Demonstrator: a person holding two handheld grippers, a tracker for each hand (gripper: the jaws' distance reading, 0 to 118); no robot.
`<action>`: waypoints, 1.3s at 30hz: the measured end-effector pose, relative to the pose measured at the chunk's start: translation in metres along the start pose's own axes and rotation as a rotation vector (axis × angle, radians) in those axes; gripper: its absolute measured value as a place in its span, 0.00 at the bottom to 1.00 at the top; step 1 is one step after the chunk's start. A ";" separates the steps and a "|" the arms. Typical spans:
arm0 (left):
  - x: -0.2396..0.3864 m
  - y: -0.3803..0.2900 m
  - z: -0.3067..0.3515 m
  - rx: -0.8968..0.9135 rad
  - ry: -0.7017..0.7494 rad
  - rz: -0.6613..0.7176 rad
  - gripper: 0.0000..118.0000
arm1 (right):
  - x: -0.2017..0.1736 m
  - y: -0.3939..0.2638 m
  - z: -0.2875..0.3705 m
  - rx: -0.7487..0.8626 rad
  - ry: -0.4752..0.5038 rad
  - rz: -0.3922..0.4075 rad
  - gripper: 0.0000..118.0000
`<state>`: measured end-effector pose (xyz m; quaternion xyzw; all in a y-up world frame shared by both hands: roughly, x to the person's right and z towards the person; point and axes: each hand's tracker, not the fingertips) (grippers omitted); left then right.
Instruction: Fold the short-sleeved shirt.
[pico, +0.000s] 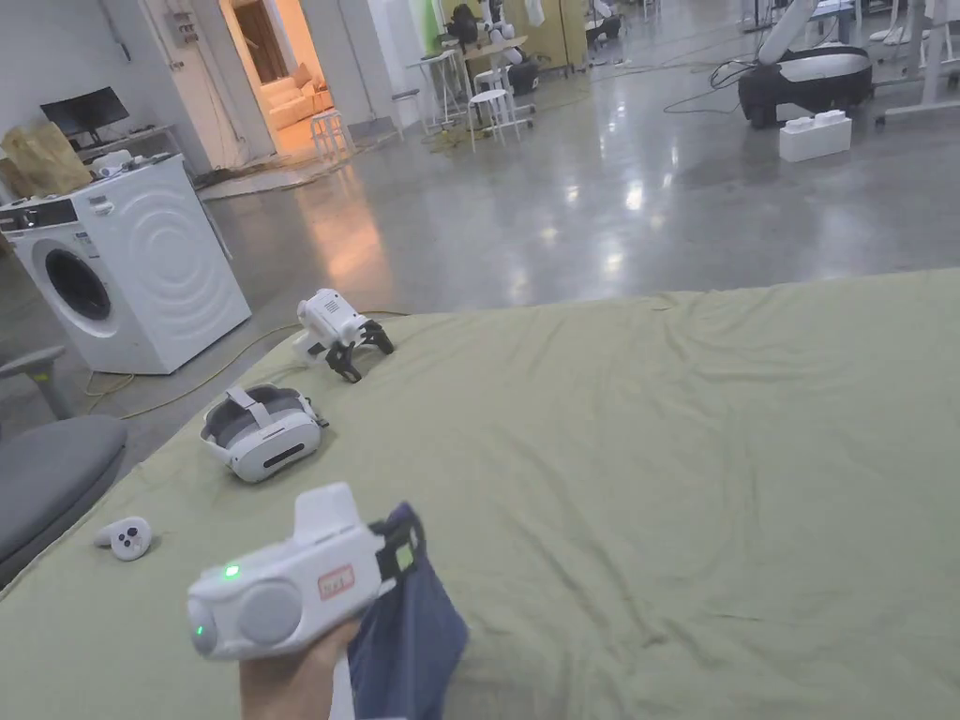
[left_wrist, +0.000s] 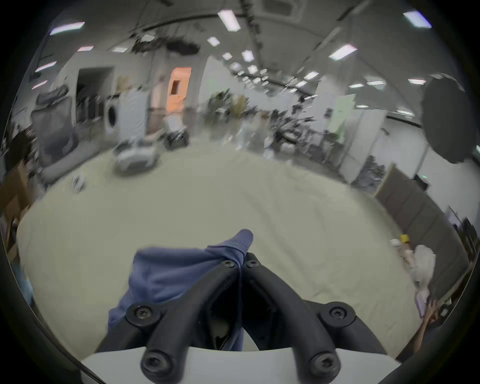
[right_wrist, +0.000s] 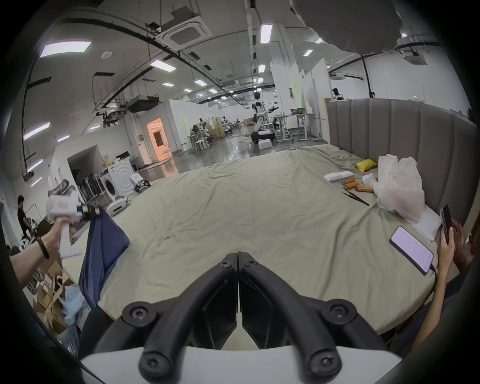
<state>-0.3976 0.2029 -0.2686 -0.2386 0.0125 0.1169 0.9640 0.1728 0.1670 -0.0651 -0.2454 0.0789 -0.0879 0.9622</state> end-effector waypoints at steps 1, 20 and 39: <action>0.022 0.014 0.000 0.027 -0.076 0.000 0.00 | 0.005 -0.001 0.004 0.006 -0.009 -0.014 0.00; 0.463 -0.282 -0.011 -0.562 -0.914 -0.269 0.00 | 0.078 -0.032 0.098 0.076 -0.241 -0.131 0.00; 0.202 -0.109 0.256 0.437 -0.143 -0.294 0.81 | 0.001 0.026 0.085 0.273 -0.037 0.142 0.00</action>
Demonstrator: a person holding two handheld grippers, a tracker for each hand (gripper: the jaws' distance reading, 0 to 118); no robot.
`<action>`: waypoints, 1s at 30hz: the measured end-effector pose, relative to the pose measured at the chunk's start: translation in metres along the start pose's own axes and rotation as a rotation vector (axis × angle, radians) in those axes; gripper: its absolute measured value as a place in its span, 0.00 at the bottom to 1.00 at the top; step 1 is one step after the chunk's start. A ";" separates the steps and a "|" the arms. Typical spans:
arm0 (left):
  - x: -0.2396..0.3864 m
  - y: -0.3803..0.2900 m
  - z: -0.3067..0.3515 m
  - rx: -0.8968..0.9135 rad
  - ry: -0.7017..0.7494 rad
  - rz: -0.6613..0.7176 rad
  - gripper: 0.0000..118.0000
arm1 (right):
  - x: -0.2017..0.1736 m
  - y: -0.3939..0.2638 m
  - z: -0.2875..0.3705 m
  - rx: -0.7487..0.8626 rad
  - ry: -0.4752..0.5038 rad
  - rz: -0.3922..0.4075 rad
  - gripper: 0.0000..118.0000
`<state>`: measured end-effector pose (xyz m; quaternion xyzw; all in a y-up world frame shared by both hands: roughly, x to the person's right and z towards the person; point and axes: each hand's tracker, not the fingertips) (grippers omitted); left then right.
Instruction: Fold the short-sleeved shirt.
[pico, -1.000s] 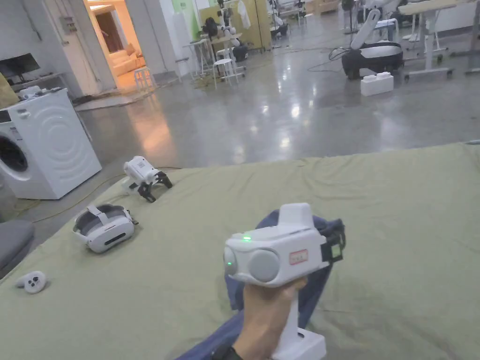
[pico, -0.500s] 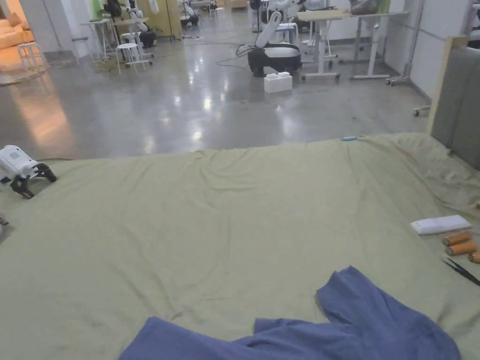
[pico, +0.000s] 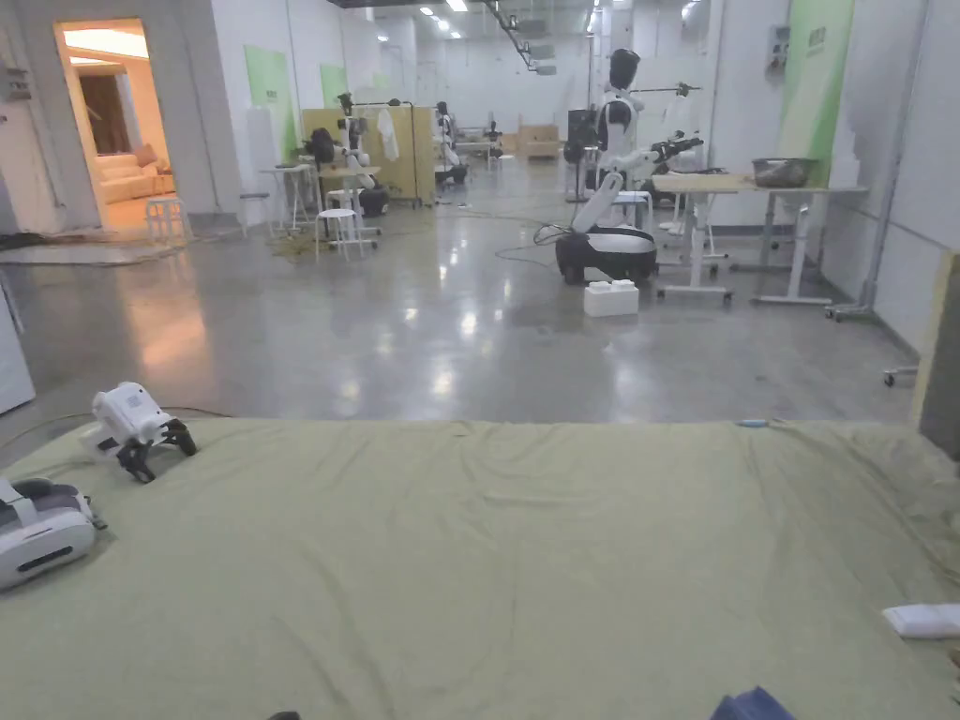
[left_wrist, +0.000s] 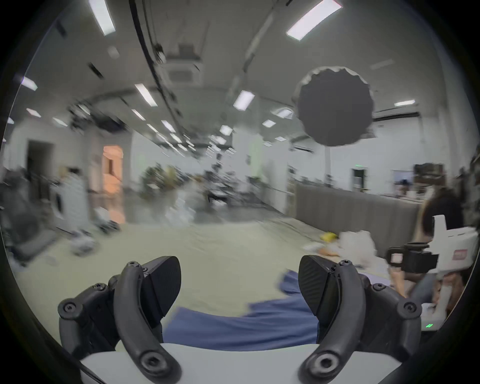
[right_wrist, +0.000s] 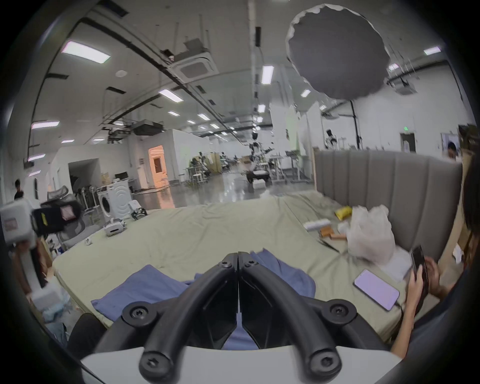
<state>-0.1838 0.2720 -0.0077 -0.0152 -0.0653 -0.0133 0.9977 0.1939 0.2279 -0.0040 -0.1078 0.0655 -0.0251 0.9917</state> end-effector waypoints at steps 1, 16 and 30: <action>-0.004 0.003 0.012 0.002 0.045 -0.043 0.78 | -0.007 0.004 0.000 0.004 -0.015 0.032 0.00; -0.033 0.004 0.041 -0.090 0.129 0.004 0.00 | -0.024 0.009 -0.009 -0.002 0.011 0.068 0.00; -0.105 -0.175 -0.292 -0.813 -0.051 0.276 0.65 | 0.027 -0.052 -0.032 -0.233 -0.066 -0.071 0.00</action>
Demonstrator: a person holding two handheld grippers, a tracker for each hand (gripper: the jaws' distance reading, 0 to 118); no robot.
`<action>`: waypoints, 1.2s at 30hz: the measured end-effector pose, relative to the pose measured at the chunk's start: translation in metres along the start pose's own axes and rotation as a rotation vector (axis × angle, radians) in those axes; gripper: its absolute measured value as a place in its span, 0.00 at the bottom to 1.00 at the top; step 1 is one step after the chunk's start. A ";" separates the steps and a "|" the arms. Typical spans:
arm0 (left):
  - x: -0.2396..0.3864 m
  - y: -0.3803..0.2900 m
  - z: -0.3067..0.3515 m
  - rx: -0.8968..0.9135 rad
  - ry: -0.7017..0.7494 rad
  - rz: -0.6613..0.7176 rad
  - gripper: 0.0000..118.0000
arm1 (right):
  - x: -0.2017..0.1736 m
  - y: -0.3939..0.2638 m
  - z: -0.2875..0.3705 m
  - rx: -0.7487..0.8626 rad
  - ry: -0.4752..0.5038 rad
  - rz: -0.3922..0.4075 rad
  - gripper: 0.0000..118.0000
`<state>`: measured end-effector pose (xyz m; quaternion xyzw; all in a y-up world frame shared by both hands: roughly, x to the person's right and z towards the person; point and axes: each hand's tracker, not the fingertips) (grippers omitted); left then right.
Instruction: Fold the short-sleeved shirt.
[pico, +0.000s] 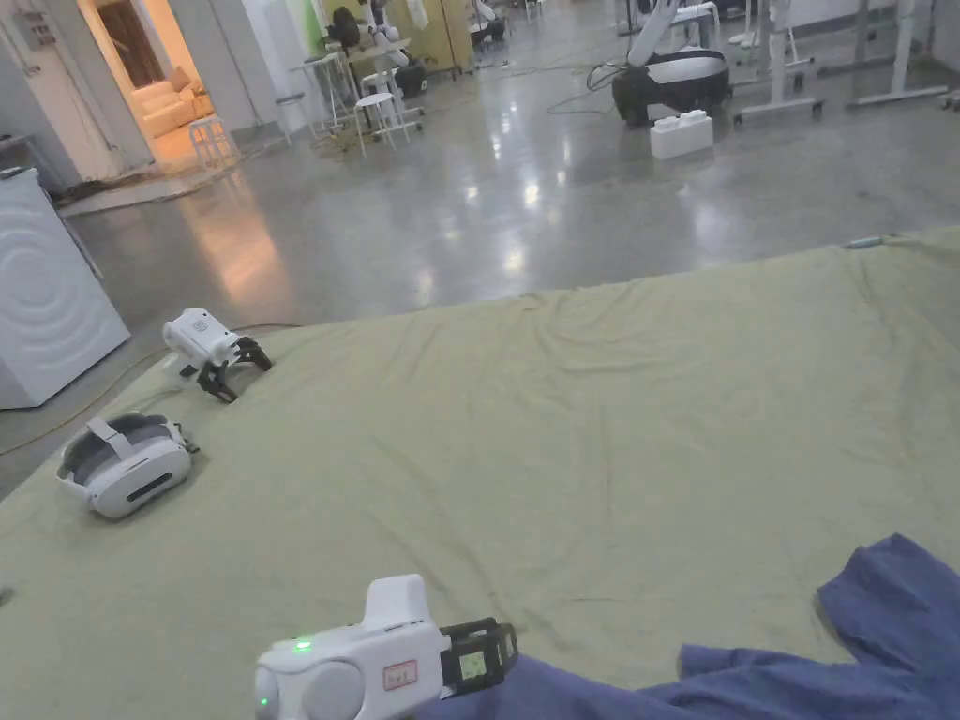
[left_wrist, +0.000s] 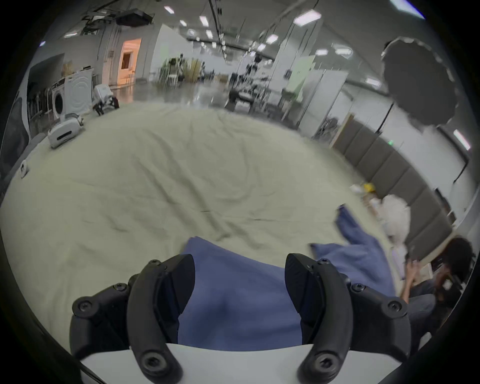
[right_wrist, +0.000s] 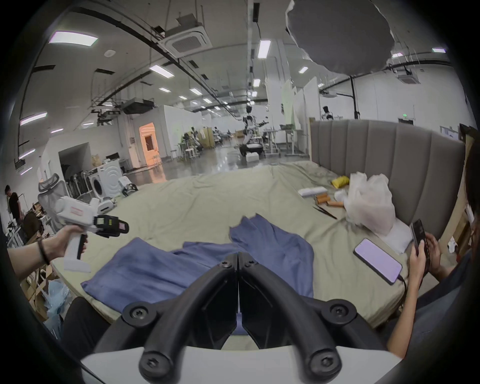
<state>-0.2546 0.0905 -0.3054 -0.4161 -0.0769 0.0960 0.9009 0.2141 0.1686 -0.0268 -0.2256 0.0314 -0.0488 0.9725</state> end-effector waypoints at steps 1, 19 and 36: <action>-0.004 0.003 -0.018 -0.026 0.017 -0.018 0.64 | 0.004 -0.002 -0.002 -0.009 -0.015 -0.004 0.00; 0.035 -0.013 -0.073 -0.154 0.210 -0.302 0.01 | 0.065 0.027 -0.084 -0.186 -0.122 0.007 0.18; 0.019 -0.008 -0.065 -0.153 0.144 -0.162 0.01 | 0.121 0.034 -0.290 -0.540 -0.132 0.218 0.00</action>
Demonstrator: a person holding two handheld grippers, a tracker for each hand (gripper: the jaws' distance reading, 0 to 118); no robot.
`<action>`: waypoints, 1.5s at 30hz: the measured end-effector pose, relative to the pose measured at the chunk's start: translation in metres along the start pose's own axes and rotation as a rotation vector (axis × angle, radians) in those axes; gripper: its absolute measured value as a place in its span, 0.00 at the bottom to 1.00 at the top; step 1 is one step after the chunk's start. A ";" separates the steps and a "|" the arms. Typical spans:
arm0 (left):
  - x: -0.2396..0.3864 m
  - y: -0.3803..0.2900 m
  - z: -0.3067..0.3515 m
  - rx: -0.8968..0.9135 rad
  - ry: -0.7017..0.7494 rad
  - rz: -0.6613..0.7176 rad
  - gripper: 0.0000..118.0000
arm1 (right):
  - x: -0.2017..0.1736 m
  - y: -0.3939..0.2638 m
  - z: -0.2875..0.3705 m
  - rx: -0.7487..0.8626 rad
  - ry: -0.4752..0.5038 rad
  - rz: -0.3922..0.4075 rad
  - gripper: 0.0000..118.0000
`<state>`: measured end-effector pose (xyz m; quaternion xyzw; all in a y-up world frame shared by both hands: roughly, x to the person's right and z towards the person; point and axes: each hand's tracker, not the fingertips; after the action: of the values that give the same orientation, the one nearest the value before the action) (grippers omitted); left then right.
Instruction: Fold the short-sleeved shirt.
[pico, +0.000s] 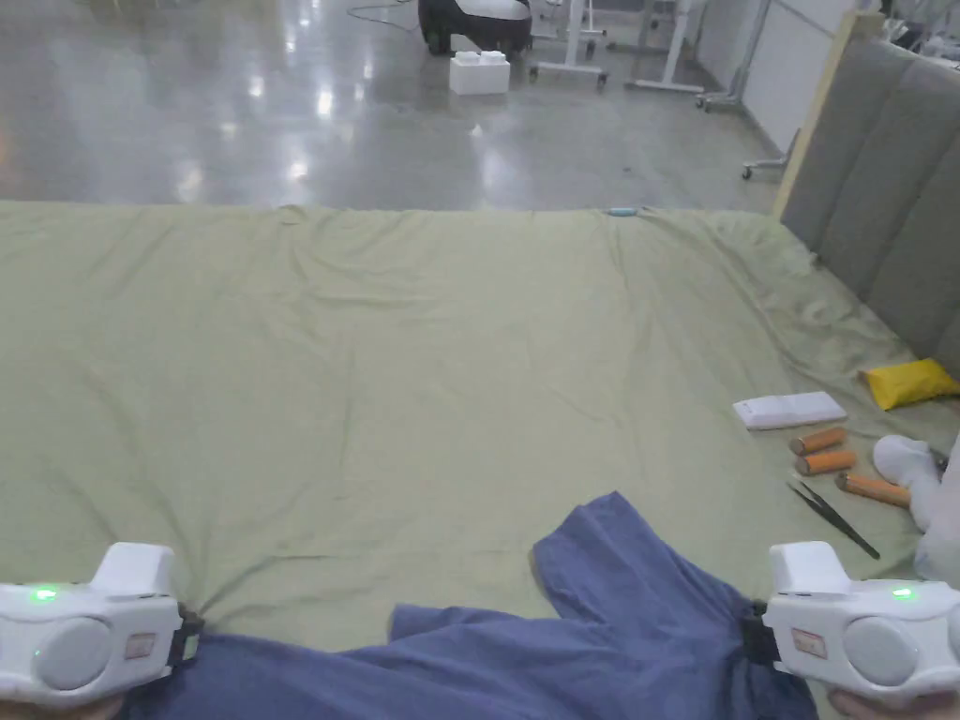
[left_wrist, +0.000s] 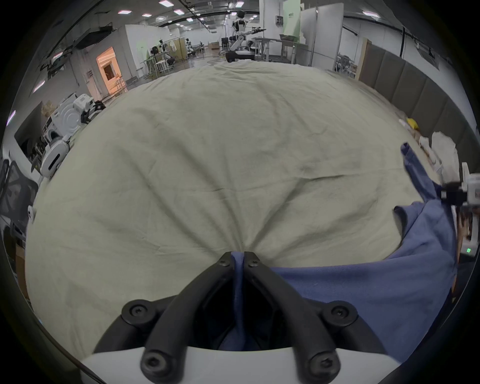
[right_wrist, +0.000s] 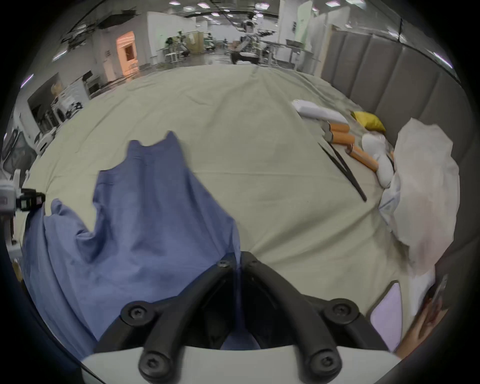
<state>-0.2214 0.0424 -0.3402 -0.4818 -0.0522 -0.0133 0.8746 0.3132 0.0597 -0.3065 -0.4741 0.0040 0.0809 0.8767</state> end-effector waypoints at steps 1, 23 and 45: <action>-0.005 -0.001 0.014 0.032 -0.025 0.040 0.01 | 0.001 0.001 0.008 0.010 0.007 0.024 0.00; -0.079 0.026 0.466 0.929 -0.030 0.097 0.00 | 0.013 0.120 0.380 0.826 0.022 -0.148 0.00; -0.102 0.183 0.431 0.993 0.087 0.129 0.00 | 0.008 0.285 0.375 0.928 -0.096 -0.140 0.00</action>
<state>-0.3430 0.5015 -0.2761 -0.0087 0.0143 0.0471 0.9987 0.2534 0.5257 -0.3378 -0.0268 -0.0327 0.0330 0.9986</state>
